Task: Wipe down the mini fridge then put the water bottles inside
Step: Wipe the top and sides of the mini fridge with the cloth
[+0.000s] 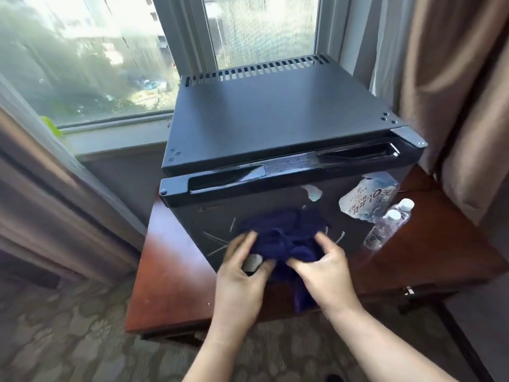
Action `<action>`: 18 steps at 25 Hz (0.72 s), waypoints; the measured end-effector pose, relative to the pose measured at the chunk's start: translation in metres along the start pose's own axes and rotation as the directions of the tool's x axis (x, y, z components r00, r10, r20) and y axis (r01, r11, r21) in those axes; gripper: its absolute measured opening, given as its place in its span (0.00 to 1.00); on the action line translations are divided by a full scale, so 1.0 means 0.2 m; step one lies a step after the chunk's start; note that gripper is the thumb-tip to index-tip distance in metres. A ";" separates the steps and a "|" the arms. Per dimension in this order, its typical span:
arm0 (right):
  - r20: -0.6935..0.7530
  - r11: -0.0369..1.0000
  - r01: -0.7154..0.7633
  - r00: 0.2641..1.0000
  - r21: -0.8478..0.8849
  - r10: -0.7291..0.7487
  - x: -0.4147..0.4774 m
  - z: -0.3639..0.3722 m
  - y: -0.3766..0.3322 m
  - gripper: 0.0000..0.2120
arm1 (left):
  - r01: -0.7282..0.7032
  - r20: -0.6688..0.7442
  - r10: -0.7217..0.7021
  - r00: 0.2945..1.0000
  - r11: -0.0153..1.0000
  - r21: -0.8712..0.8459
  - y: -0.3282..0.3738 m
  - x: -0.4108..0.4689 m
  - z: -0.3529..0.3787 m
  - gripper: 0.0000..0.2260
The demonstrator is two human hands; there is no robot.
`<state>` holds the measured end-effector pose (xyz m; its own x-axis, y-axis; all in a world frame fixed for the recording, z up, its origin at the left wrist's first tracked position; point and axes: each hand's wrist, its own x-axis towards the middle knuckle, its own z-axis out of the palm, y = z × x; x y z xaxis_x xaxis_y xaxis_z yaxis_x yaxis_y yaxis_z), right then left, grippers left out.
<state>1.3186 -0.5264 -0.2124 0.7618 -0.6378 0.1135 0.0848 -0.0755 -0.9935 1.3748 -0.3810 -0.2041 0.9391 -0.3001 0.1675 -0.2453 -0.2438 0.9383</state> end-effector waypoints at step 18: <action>0.094 0.849 -0.179 0.984 0.497 0.153 -0.01 0.13 -0.24 0.14 | -0.099 -0.302 0.025 0.953 0.968 -0.231 0.28 0.02 -0.08 0.26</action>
<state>1.3304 -0.5020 -0.1649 0.8227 -0.5671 -0.0405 0.2544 0.4310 -0.8657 1.3691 -0.3821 -0.1460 0.9615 -0.0132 0.2745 -0.2744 0.0072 0.9616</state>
